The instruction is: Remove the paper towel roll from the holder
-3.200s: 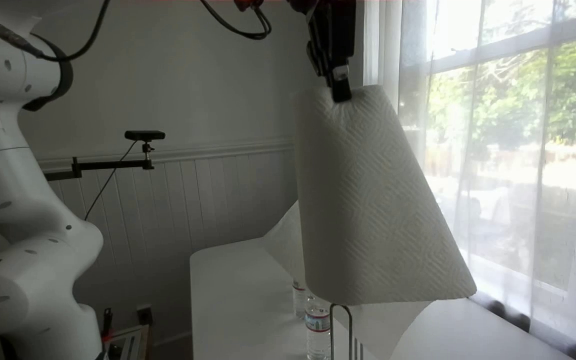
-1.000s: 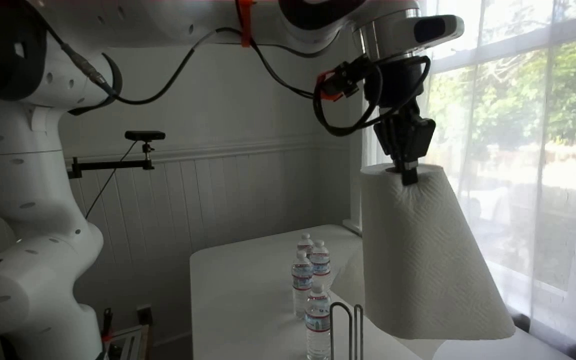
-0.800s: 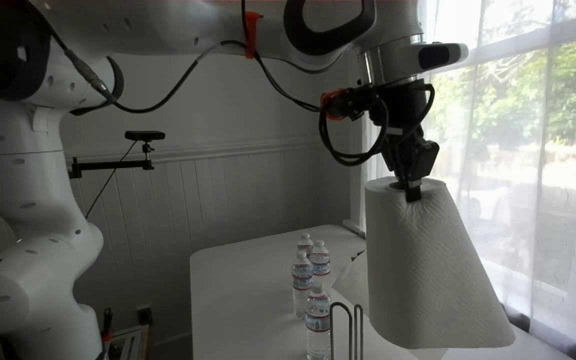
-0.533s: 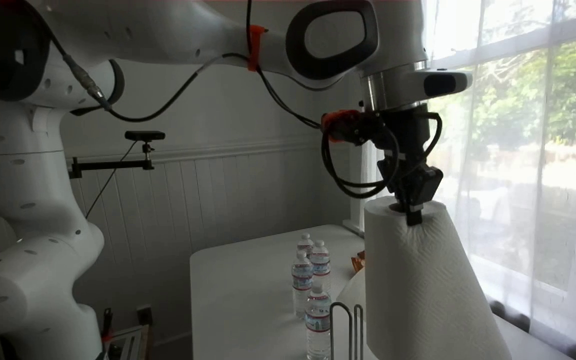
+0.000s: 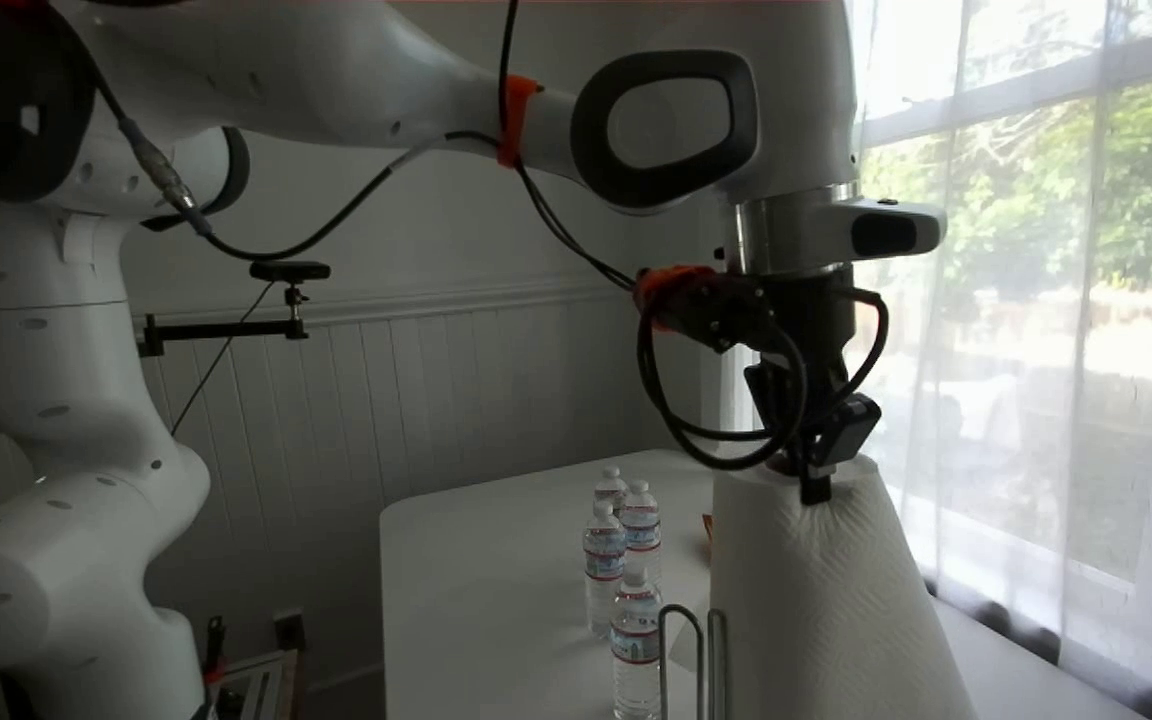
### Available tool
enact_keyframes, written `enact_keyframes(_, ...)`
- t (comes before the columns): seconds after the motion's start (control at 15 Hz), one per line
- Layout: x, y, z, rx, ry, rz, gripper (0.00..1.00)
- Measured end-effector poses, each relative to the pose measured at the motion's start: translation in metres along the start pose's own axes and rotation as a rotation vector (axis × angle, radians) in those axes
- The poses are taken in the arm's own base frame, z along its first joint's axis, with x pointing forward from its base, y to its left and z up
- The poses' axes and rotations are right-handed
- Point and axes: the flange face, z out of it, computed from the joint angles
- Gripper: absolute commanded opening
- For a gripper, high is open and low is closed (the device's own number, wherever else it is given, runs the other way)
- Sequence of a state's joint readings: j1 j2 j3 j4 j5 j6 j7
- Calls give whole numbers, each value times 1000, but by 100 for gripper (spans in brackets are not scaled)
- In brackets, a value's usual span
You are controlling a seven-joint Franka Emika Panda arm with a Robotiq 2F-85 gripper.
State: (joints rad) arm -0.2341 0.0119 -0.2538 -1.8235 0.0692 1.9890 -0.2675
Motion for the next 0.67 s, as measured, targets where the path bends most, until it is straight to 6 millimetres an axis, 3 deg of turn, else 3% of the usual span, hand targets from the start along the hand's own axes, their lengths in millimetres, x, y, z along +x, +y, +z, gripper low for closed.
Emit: enact_keyframes(0.67, 8, 5, 54, -31, 29, -32, 3)
